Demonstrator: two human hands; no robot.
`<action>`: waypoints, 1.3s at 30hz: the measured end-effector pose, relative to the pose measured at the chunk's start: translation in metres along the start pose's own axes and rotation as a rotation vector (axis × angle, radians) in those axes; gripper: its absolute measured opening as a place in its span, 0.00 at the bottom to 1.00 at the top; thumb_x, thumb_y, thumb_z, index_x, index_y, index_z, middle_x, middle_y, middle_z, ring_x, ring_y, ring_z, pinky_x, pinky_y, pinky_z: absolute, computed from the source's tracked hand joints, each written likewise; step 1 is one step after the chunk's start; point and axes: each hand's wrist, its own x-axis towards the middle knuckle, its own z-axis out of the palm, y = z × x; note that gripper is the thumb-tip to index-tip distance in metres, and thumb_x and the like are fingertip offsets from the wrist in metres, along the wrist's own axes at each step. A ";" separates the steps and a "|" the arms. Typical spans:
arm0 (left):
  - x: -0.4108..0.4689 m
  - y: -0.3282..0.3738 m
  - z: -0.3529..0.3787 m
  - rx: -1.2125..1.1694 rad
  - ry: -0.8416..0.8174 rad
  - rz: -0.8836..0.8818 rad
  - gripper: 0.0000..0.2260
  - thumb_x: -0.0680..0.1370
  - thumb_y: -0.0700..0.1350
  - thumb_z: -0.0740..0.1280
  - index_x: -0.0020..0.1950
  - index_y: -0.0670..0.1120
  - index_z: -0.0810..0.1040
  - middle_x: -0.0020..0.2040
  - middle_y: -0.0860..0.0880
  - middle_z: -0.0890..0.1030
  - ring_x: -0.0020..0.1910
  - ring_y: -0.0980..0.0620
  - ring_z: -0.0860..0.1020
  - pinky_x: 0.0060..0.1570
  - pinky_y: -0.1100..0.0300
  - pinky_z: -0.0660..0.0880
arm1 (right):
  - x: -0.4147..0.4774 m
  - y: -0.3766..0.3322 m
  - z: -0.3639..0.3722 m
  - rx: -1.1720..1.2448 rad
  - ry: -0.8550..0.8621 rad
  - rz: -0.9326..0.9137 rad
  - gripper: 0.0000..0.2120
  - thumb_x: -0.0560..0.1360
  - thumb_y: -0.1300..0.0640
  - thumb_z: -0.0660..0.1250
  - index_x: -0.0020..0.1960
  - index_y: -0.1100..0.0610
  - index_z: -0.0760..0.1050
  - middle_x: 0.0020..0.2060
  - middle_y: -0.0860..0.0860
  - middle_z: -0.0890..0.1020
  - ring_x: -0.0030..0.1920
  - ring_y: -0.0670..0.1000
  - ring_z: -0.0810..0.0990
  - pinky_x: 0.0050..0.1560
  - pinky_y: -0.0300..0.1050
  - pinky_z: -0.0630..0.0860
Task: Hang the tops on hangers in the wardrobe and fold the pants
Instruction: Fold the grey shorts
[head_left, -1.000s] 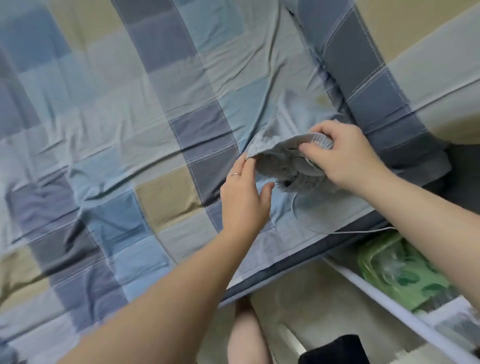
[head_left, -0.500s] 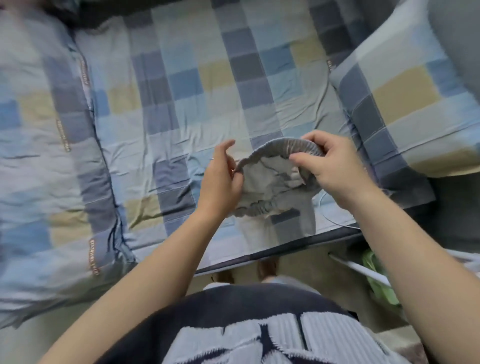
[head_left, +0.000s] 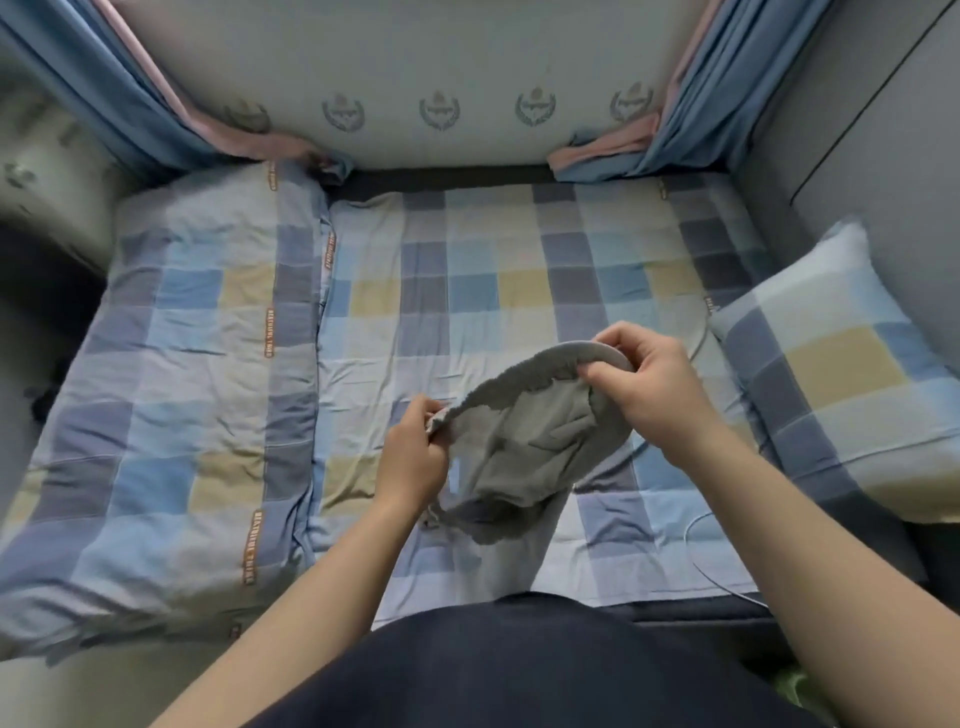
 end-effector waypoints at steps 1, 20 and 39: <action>0.001 0.007 -0.007 -0.049 0.021 0.034 0.08 0.80 0.37 0.66 0.49 0.51 0.75 0.42 0.53 0.80 0.44 0.48 0.79 0.40 0.58 0.71 | 0.003 0.003 0.002 -0.084 0.008 0.014 0.01 0.72 0.60 0.69 0.41 0.57 0.78 0.33 0.51 0.79 0.35 0.47 0.74 0.37 0.45 0.72; 0.064 0.072 -0.103 0.294 0.163 0.280 0.13 0.72 0.30 0.61 0.50 0.44 0.78 0.48 0.49 0.73 0.46 0.46 0.74 0.46 0.55 0.72 | 0.064 0.007 0.052 -0.621 0.004 -0.144 0.06 0.75 0.64 0.63 0.46 0.56 0.77 0.44 0.56 0.81 0.45 0.59 0.77 0.44 0.53 0.75; 0.086 -0.069 -0.163 0.139 0.181 -0.606 0.07 0.77 0.36 0.64 0.52 0.43 0.79 0.52 0.39 0.80 0.51 0.36 0.81 0.50 0.47 0.81 | 0.093 0.086 -0.045 -0.370 0.292 0.571 0.11 0.77 0.66 0.59 0.49 0.56 0.78 0.45 0.59 0.81 0.42 0.61 0.79 0.38 0.47 0.77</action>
